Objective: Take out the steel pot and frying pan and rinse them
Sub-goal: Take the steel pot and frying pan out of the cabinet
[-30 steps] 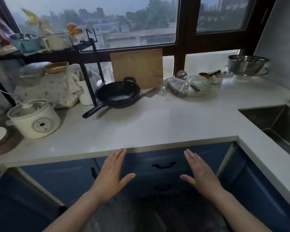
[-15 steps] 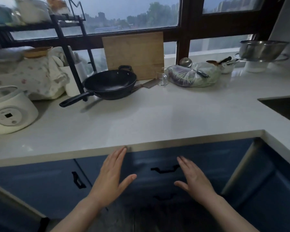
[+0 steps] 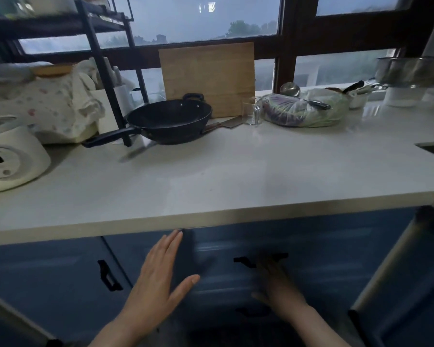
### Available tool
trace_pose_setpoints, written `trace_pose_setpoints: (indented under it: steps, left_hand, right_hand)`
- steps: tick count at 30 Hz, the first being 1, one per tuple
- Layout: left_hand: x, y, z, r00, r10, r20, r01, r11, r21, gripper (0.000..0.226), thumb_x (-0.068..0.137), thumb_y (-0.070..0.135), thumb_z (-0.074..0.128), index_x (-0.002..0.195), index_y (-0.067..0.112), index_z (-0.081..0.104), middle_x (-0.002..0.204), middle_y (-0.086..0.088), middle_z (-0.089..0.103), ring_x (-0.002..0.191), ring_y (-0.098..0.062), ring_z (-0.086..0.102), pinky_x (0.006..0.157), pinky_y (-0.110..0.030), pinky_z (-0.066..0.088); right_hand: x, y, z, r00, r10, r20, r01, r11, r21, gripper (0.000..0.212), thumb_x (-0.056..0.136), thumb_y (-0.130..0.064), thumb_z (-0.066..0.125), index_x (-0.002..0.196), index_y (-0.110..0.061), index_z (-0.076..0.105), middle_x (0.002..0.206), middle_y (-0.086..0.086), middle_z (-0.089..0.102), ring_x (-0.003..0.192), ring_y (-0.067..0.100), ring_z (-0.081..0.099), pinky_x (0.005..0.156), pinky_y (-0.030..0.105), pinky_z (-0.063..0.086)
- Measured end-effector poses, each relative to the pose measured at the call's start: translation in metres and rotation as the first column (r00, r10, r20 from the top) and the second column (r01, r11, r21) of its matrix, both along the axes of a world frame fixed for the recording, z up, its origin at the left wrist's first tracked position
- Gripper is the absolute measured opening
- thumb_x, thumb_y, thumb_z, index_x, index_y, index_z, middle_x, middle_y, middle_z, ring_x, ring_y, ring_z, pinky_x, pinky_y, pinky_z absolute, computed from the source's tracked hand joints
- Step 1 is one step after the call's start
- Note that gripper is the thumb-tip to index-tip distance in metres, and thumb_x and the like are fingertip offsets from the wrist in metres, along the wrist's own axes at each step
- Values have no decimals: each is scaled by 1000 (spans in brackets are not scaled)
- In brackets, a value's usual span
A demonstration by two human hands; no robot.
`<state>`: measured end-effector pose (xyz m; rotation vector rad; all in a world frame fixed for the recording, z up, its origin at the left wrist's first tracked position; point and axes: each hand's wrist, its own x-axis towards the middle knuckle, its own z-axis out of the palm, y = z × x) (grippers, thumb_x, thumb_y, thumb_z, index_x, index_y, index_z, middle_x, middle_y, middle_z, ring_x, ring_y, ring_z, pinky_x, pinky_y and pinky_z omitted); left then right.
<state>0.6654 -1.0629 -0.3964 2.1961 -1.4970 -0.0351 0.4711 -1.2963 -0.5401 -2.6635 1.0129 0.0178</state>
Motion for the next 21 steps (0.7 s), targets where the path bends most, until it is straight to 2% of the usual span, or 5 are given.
trace_pose_setpoints:
  steps: [6, 9, 15, 19, 21]
  left_hand:
    - [0, -8, -6, 1000, -1, 5, 1, 1000, 15, 86, 81, 83, 20, 149, 42, -12, 153, 30, -17, 141, 7, -17, 119, -27, 2]
    - [0, -10, -8, 1000, -1, 17, 1, 1000, 7, 84, 82, 81, 23, 149, 42, -9, 154, 30, -14, 142, 7, -14, 118, -26, 2]
    - [-9, -9, -8, 995, 21, 99, -28, 998, 65, 85, 83, 80, 16, 150, 35, -8, 155, 24, -18, 142, 3, -21, 118, -23, -7]
    - [-11, -11, -14, 982, 52, 183, -82, 984, 160, 91, 82, 82, 4, 152, 25, -9, 158, 12, -20, 143, -5, -24, 116, -27, -13]
    - [-11, -10, -16, 979, 67, 193, -108, 973, 206, 94, 78, 83, -4, 151, 24, -12, 157, 10, -23, 142, -6, -28, 115, -26, -18]
  right_hand:
    - [6, 11, 0, 1000, -28, 8, 28, 999, -42, 74, 69, -69, 41, 125, -24, 59, 119, -4, 66, 104, 19, 67, 74, 41, 58]
    - [6, 21, 5, 997, -75, 19, 75, 997, -8, 71, 71, -72, 39, 124, -30, 61, 125, -6, 60, 114, 17, 60, 82, 41, 54]
    - [-11, 41, 17, 994, -109, -17, 109, 994, 28, 72, 67, -70, 38, 115, -24, 67, 112, 0, 69, 98, 22, 70, 68, 41, 58]
    - [-13, 48, 28, 996, -83, -33, 85, 995, 59, 96, 67, -75, 15, 149, -28, 31, 156, -1, 33, 142, 21, 33, 110, 48, 35]
    - [-13, 49, 34, 995, -87, -40, 90, 993, 78, 105, 61, -77, 6, 152, -28, 21, 160, -3, 21, 148, 18, 18, 116, 46, 23]
